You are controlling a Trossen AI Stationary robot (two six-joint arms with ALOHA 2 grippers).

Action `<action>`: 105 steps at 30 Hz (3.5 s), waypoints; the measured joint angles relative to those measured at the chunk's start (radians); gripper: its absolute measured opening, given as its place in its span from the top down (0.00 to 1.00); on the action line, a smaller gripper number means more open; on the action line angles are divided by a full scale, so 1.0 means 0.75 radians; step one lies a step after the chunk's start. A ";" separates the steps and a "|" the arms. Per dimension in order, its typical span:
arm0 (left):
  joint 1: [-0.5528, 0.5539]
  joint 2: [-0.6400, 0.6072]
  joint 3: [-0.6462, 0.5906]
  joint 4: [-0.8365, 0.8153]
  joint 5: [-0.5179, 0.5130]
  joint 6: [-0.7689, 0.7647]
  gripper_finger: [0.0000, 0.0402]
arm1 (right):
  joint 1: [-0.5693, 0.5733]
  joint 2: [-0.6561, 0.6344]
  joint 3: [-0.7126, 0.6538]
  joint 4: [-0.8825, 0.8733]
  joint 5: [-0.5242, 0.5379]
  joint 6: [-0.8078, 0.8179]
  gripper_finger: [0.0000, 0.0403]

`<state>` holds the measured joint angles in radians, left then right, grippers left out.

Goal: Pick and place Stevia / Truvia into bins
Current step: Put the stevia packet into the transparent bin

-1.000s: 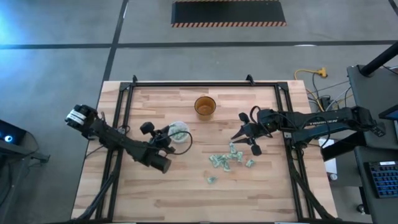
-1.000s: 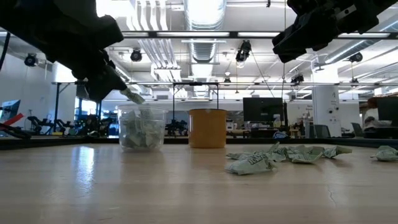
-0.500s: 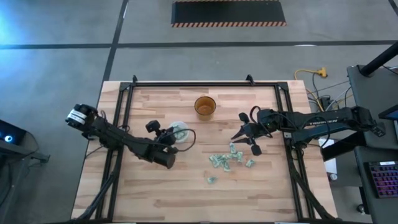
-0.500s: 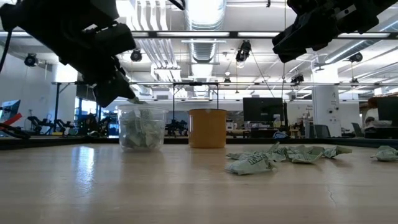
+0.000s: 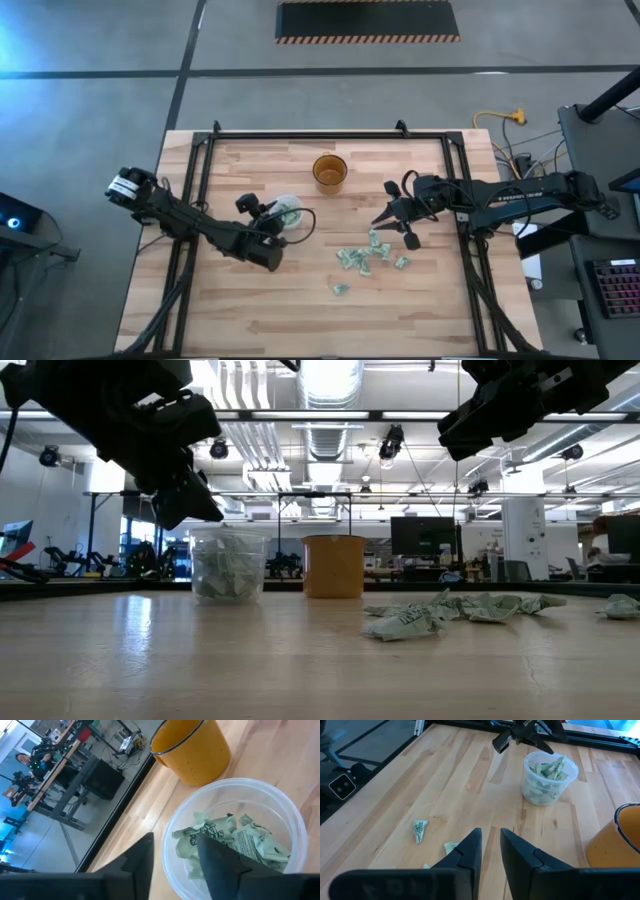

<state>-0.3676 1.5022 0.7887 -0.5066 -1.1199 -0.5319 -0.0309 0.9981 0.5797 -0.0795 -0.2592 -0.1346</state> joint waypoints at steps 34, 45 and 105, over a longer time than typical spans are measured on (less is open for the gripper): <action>-0.378 -0.201 0.052 0.252 0.192 0.239 0.58 | 0.252 0.554 -0.072 0.041 0.134 0.195 0.81; -0.378 -0.198 0.049 0.246 0.193 0.237 0.58 | 0.280 0.561 -0.069 0.041 0.282 0.226 0.84; -0.377 -0.198 0.029 0.243 0.196 0.273 0.58 | 0.200 0.534 0.061 0.532 0.490 -0.310 0.98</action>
<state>-0.6502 1.3540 0.8104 -0.3243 -0.9730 -0.3268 0.1195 1.3986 0.6254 0.3193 0.1081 -0.3672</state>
